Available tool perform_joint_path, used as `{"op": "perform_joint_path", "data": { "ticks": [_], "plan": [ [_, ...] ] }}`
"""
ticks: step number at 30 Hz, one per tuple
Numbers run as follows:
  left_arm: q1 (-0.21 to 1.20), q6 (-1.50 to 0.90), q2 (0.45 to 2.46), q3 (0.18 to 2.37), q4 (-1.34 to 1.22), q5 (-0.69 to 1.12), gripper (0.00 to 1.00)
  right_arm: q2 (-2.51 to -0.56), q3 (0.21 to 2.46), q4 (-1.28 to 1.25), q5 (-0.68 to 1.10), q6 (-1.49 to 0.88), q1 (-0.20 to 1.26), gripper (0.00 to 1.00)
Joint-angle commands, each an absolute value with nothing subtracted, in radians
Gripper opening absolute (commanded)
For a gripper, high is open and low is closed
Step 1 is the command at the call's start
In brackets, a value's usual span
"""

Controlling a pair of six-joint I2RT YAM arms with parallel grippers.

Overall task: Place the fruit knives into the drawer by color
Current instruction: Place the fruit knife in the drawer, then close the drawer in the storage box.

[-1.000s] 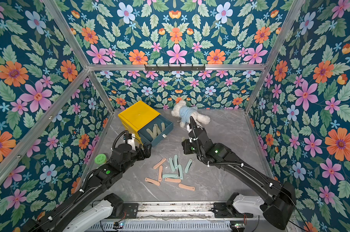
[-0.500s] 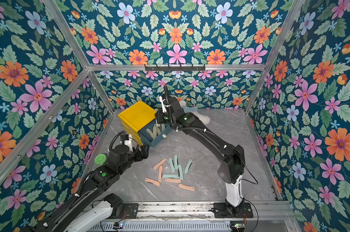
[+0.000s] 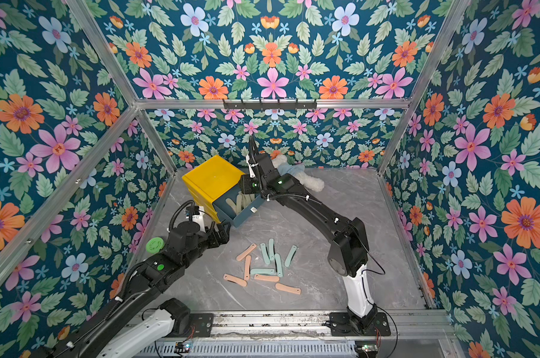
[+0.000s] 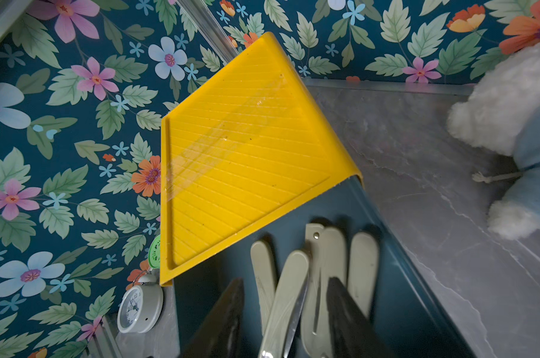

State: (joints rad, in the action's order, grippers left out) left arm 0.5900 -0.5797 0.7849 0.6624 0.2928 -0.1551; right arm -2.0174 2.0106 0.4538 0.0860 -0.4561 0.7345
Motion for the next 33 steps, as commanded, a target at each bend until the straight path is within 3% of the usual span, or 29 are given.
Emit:
{"op": "perform_joint_path", "data": {
  "ticks": [1,8,20,26,33],
  "plan": [
    [0.591,-0.592,0.784,0.673,0.286,-0.148,0.99,-1.999,2.016,0.437,0.091,-0.469,0.734,0.52],
    [0.591,-0.59,0.775,0.709,0.295,-0.154,0.99,-1.891,1.938,0.384,0.116,-0.482,0.733,0.6],
    [0.574,-0.514,0.945,0.966,0.284,-0.193,0.99,-1.487,1.351,0.1,0.166,-0.597,0.733,0.62],
    [0.473,-0.51,1.089,1.104,0.208,-0.104,0.99,-1.358,1.122,-0.024,0.151,-0.708,0.732,0.64],
    [0.345,-0.523,1.285,1.225,0.122,0.022,0.99,-1.359,1.025,-0.096,0.152,-0.794,0.733,0.65]
  ]
}}
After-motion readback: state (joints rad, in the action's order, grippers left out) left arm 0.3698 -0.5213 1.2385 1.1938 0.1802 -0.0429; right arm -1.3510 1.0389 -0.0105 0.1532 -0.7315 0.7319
